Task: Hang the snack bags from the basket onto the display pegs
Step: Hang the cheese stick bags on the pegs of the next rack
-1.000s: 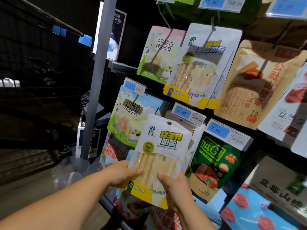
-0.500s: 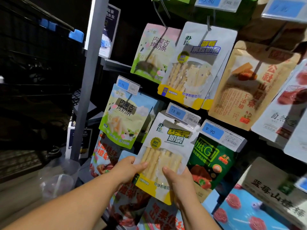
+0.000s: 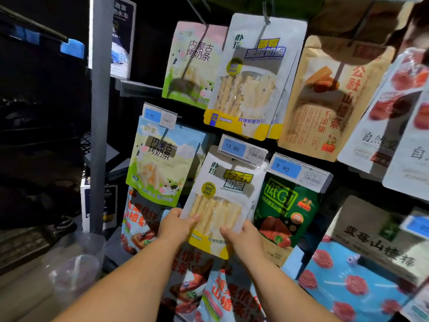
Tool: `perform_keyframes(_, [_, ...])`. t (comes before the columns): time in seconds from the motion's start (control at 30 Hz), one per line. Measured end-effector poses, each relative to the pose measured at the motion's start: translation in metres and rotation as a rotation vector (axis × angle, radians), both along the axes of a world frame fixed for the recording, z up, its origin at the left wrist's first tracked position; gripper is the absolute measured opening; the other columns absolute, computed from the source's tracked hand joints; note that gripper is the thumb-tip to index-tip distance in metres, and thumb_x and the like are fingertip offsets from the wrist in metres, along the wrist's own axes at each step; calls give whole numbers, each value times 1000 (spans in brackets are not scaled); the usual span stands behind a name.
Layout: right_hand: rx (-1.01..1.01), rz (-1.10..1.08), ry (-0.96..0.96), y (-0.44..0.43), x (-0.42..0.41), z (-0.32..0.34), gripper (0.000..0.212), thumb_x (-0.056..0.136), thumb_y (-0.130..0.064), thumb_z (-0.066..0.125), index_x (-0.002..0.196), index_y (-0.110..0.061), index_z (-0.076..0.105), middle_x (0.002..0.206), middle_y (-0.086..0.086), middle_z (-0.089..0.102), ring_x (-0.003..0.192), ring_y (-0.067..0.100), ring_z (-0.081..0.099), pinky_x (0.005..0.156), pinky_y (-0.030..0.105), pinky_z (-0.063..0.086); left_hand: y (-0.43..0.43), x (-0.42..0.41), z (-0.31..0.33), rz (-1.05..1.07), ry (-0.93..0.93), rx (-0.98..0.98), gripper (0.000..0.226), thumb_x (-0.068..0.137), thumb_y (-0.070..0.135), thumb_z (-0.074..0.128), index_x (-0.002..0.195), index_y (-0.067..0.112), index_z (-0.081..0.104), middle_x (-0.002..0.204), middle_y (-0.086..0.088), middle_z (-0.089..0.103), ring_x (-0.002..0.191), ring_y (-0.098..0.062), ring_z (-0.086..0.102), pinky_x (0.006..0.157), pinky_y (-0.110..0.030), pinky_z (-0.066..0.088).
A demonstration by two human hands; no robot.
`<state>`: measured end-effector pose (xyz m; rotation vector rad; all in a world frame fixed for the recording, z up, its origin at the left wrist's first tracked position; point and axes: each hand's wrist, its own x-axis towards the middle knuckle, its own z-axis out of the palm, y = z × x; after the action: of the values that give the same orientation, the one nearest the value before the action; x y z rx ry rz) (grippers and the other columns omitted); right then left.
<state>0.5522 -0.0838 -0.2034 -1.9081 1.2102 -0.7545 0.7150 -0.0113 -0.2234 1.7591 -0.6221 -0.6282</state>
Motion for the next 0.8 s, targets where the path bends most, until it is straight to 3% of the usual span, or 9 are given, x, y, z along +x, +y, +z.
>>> perform_keyframes(0.1, [-43, -32, 111, -6, -8, -5, 23, 86, -34, 74, 90, -22, 54, 90, -5, 61, 85, 17, 60, 65, 29, 40, -4, -1, -2, 16, -48, 74, 42, 87, 42, 69, 115, 13, 55, 117, -8, 63, 99, -27, 58, 81, -32, 44])
perform_keyframes(0.17, [-73, -54, 177, -8, -15, -10, 32, 86, -35, 74, 77, -18, 47, 77, -2, 54, 72, 17, 52, 57, 30, 34, -4, -2, -2, 39, -83, 126, 51, 87, 41, 70, 125, 12, 53, 128, -10, 58, 109, -29, 57, 80, -31, 40])
perform_keyframes(0.27, [-69, -81, 149, -8, -23, -16, 28, 84, -32, 75, 74, -18, 52, 70, -4, 53, 73, 18, 53, 63, 30, 37, -2, -5, 1, 28, -191, 161, 55, 85, 39, 72, 126, 10, 50, 124, -11, 57, 103, -29, 55, 79, -33, 41])
perform_keyframes(0.33, [-48, -94, 123, -5, -32, -15, 26, 87, -32, 73, 74, -19, 55, 67, -6, 54, 70, 13, 53, 61, 25, 39, -2, -12, 4, 47, -262, 167, 59, 83, 36, 75, 127, 9, 46, 124, -12, 55, 109, -32, 53, 86, -39, 45])
perform_keyframes(0.4, [-26, -110, 109, -3, -44, -14, 29, 90, -35, 70, 73, -19, 53, 68, -5, 55, 71, 15, 55, 59, 24, 39, 0, -28, 13, 121, -354, 121, 62, 83, 32, 74, 130, 8, 41, 133, -15, 47, 124, -35, 43, 97, -44, 40])
perform_keyframes(0.5, [-50, -147, 144, 0, -69, -6, 31, 91, -35, 65, 70, -20, 49, 73, -1, 58, 76, 23, 58, 61, 29, 42, 3, -59, 25, 202, -496, -51, 51, 85, 24, 69, 124, 6, 41, 131, -16, 42, 127, -35, 35, 102, -49, 33])
perform_keyframes(0.7, [-95, -258, 205, 5, -153, 18, 37, 89, -39, 66, 61, -24, 47, 74, -3, 59, 80, 19, 57, 72, 30, 45, -20, -153, 30, -255, -575, -151, 31, 83, 20, 65, 97, 26, 38, 97, -1, 54, 94, -26, 53, 77, -38, 44])
perform_keyframes(0.8, [-102, -333, 242, 8, -208, 31, 34, 89, -37, 65, 63, -25, 49, 72, -6, 58, 78, 16, 54, 64, 25, 40, -31, -218, 24, -508, -567, -234, 27, 81, 21, 67, 88, 28, 42, 80, 6, 51, 76, -20, 52, 69, -37, 45])
